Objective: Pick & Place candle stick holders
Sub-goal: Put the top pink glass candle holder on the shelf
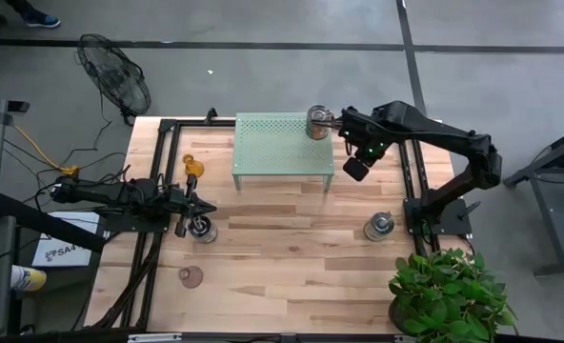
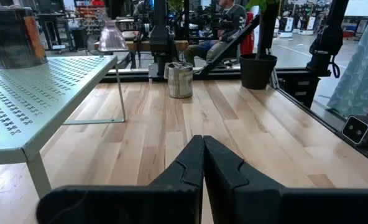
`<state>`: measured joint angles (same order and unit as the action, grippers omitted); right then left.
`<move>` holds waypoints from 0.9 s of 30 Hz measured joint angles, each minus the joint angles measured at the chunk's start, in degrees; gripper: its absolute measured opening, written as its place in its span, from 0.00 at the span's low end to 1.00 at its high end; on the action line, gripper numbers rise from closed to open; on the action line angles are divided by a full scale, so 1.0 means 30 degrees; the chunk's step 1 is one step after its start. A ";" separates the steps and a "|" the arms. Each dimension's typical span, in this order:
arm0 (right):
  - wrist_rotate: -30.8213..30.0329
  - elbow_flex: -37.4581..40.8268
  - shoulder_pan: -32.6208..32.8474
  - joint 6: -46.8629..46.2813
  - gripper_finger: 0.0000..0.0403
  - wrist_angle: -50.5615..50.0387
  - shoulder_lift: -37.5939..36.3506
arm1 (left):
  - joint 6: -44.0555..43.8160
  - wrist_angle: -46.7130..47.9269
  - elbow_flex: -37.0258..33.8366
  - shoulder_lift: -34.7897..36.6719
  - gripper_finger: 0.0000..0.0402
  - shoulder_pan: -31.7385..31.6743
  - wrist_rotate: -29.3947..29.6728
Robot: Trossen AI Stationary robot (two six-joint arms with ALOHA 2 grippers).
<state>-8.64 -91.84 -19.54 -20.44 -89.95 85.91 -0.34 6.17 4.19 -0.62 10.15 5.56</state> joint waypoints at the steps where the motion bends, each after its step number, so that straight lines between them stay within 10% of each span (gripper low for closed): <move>1: 0.0014 -0.0398 0.0065 0.0105 0.07 -0.0031 0.0208 | 0.0002 -0.0005 0.0000 0.0000 0.00 -0.0004 0.0000; 27: -0.0702 -0.8675 0.1548 0.5289 0.07 0.0095 0.5535 | 0.0006 0.0000 0.0000 0.0000 0.00 0.0001 0.0000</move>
<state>-10.74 -117.86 -14.90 -4.57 -89.67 102.52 -0.32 6.17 4.19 -0.62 10.15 5.56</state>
